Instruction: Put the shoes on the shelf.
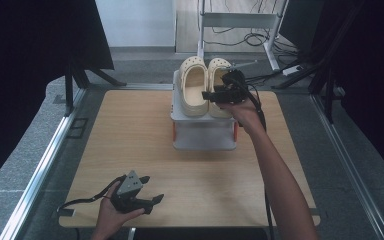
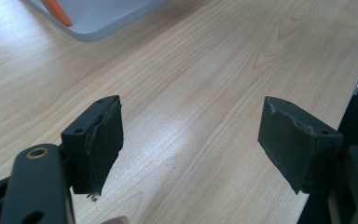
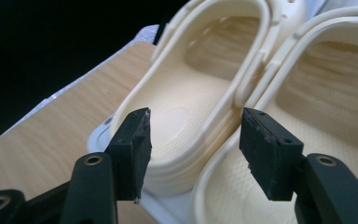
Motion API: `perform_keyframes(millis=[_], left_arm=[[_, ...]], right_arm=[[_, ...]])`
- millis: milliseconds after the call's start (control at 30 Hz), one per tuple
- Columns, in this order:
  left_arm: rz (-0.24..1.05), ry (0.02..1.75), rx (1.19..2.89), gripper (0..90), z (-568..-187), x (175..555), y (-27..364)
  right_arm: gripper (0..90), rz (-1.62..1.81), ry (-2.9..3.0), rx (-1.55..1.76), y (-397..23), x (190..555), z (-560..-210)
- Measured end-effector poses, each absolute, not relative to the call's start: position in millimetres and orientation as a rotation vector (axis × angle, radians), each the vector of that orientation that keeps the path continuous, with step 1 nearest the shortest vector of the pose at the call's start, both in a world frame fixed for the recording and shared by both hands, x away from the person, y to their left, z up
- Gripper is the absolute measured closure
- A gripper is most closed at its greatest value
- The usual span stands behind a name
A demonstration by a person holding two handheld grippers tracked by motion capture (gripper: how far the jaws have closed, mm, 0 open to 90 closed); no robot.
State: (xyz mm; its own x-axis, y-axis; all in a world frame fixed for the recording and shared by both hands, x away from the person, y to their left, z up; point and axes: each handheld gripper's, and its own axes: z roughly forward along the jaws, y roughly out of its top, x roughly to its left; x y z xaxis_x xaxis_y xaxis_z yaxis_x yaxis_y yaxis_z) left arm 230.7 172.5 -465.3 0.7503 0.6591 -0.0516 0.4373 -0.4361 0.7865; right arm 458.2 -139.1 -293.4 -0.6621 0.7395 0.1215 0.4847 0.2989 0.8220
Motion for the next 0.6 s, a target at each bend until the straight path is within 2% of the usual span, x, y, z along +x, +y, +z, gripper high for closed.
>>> perform_keyframes(millis=[600], left_arm=[[0.356,0.831,2.079,22.6,-465,231,172]], right_arm=[[43.9,1.474,2.302,0.927,-183,386,-323]])
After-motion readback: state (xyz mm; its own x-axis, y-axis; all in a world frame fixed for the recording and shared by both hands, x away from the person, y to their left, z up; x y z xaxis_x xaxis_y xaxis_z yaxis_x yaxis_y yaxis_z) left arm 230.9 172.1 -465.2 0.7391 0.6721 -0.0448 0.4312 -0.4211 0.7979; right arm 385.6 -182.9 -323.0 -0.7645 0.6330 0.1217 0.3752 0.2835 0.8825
